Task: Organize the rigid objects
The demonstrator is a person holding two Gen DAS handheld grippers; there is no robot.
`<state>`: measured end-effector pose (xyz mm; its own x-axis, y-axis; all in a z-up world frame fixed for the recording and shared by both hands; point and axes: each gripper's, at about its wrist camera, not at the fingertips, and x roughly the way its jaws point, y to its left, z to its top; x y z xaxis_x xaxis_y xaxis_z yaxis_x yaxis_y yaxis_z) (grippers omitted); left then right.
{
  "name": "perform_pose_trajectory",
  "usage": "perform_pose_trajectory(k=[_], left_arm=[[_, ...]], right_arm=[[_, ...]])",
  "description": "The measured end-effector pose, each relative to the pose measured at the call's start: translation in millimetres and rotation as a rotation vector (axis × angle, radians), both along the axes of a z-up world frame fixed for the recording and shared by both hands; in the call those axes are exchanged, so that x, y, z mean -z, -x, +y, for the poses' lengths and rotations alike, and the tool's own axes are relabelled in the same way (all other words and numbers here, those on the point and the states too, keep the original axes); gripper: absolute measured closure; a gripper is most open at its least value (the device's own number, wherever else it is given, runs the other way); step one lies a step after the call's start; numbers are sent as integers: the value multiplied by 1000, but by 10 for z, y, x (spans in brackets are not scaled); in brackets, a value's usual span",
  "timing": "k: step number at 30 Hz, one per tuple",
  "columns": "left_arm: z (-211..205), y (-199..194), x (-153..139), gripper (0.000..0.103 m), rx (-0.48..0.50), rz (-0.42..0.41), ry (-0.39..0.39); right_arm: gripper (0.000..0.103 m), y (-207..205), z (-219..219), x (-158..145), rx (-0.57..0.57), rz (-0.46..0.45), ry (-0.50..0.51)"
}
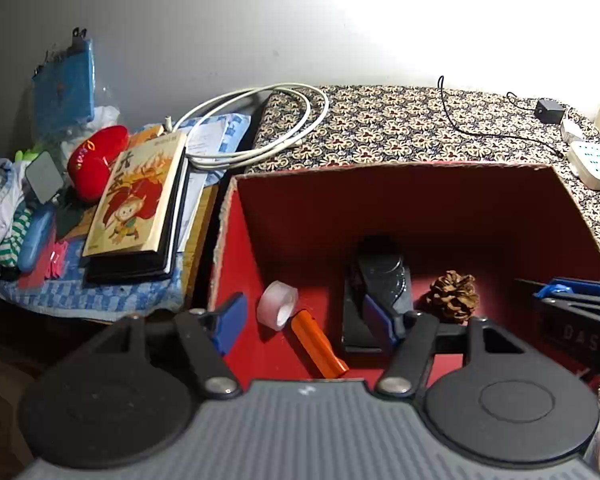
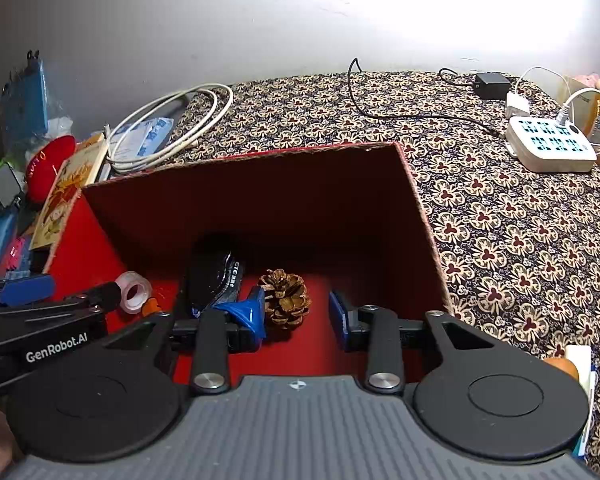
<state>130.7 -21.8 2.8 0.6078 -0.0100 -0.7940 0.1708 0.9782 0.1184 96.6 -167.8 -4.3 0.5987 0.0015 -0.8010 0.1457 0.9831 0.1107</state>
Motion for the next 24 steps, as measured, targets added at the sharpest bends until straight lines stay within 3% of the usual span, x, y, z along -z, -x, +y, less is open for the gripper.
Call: perform_pose_trajectory(k=[12,24], left_arm=[[-67,-223,262,35,19,50,23],[-48,-259,304,36,14,47,41]], right_arm=[[84,-284,-54,258,-5,15,42],[84,-338,-75,297,-11,35,24]])
